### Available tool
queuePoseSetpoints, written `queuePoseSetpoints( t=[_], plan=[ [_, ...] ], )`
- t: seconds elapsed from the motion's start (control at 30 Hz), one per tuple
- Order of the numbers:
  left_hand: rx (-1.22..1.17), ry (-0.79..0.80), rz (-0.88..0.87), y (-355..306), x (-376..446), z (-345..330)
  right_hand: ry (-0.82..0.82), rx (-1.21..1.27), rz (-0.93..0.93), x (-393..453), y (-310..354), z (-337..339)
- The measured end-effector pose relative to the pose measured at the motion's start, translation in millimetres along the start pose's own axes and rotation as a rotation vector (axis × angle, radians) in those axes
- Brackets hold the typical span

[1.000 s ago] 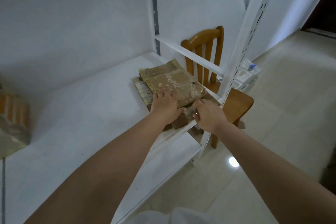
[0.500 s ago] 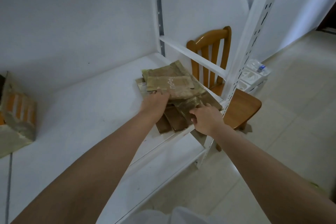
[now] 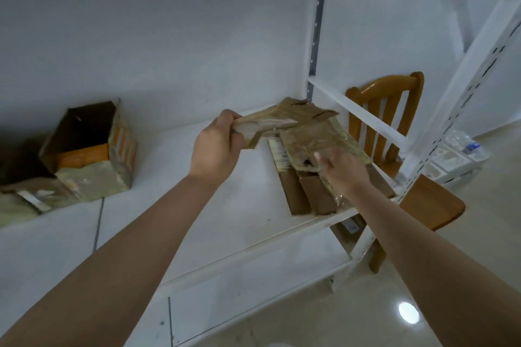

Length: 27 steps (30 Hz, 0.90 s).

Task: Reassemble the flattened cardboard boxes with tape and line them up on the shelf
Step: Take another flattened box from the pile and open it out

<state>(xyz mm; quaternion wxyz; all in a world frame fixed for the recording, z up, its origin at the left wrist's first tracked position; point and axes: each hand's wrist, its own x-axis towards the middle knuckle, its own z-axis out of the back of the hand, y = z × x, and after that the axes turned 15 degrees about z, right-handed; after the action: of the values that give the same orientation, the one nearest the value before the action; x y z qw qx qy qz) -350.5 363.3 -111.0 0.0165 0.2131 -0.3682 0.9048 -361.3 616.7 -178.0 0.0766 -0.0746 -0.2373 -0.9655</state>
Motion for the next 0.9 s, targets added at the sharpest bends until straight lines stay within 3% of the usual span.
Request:
queuePoseSetpoints(
  t=[0.1,0.2,0.37,0.63,0.9],
  plan=[
    [-0.098,0.021,0.185,11.1,-6.4,24.5,-0.089,0.307,-0.004,-2.3,26.0,-4.7],
    [-0.201,0.082,0.351,28.6,-15.7,47.2,-0.188,0.591,0.128,-6.4,62.1,-14.3],
    [-0.205,0.155,0.476,80.0,-43.5,98.9,-0.364,0.922,0.174,-7.8,140.7,-45.3],
    [-0.386,0.01,0.622,201.6,-81.1,232.6,-0.228,0.986,0.215,-28.1,282.2,-130.5],
    [-0.679,-0.116,1.057,280.5,-122.8,323.3,-0.041,1.226,0.244,-69.6,406.3,-197.9]
  ],
)
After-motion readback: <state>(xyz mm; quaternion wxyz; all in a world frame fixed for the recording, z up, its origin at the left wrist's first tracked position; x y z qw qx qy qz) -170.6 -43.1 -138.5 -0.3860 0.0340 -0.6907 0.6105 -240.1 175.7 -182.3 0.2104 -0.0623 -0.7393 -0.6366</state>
